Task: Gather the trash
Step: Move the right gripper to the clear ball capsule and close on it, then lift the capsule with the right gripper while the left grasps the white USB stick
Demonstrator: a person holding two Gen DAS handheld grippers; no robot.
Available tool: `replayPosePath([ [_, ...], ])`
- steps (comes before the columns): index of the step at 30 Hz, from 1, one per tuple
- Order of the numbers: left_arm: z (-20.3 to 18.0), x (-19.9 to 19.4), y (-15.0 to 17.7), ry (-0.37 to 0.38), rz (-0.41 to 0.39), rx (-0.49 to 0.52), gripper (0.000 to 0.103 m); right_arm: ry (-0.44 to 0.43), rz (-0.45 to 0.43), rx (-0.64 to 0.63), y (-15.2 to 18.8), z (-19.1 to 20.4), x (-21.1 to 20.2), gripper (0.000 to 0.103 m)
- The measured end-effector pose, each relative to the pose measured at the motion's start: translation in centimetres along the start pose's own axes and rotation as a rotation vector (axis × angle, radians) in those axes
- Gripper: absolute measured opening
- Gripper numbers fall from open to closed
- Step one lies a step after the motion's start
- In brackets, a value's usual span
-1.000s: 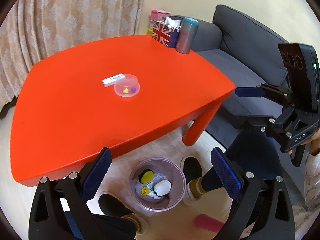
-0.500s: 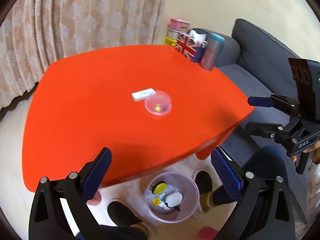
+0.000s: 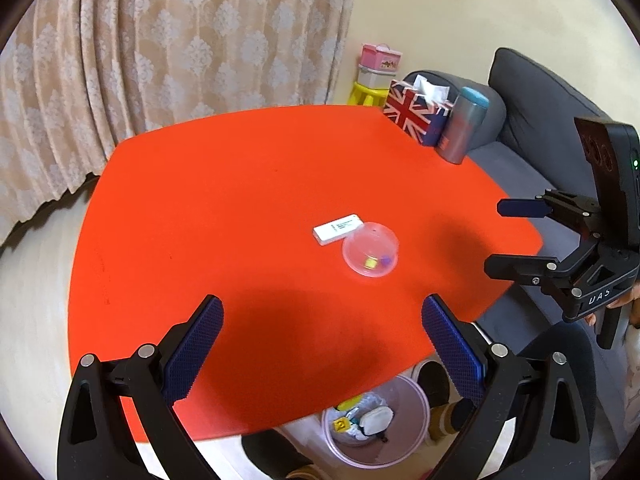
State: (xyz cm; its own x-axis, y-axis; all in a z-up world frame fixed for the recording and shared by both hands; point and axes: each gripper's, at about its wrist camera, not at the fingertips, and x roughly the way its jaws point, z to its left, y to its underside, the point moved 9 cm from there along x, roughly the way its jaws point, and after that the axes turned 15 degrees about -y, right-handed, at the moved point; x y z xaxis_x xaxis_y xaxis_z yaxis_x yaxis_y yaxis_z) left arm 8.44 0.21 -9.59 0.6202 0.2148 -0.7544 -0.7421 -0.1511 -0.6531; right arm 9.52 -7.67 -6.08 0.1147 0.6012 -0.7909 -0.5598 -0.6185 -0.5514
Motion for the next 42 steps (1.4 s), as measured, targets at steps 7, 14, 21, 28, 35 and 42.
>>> replayPosePath([
  [7,1.0,2.1,-0.9,-0.008,0.025,0.003,0.095,-0.007,0.044,-0.003,-1.3,-0.9,3.1,0.097],
  [14,1.7,4.1,-1.5,-0.016,0.056,-0.003,0.095,-0.029,0.115,-0.014,-1.8,-1.4,6.4,0.097],
  [21,2.5,5.7,-1.5,-0.018,0.096,-0.006,0.095,-0.030,0.167,-0.012,-1.7,-2.1,8.9,0.097],
  [28,3.1,6.5,-1.5,-0.016,0.114,-0.011,0.095,-0.049,0.191,-0.033,-1.6,-1.7,10.4,0.097],
  [35,3.3,6.9,-1.5,-0.017,0.122,-0.009,0.095,-0.061,0.212,-0.059,-1.7,-1.4,11.3,0.081],
  [42,3.1,7.1,-1.5,-0.013,0.118,-0.001,0.095,-0.063,0.227,-0.074,-1.4,-1.2,11.5,0.053],
])
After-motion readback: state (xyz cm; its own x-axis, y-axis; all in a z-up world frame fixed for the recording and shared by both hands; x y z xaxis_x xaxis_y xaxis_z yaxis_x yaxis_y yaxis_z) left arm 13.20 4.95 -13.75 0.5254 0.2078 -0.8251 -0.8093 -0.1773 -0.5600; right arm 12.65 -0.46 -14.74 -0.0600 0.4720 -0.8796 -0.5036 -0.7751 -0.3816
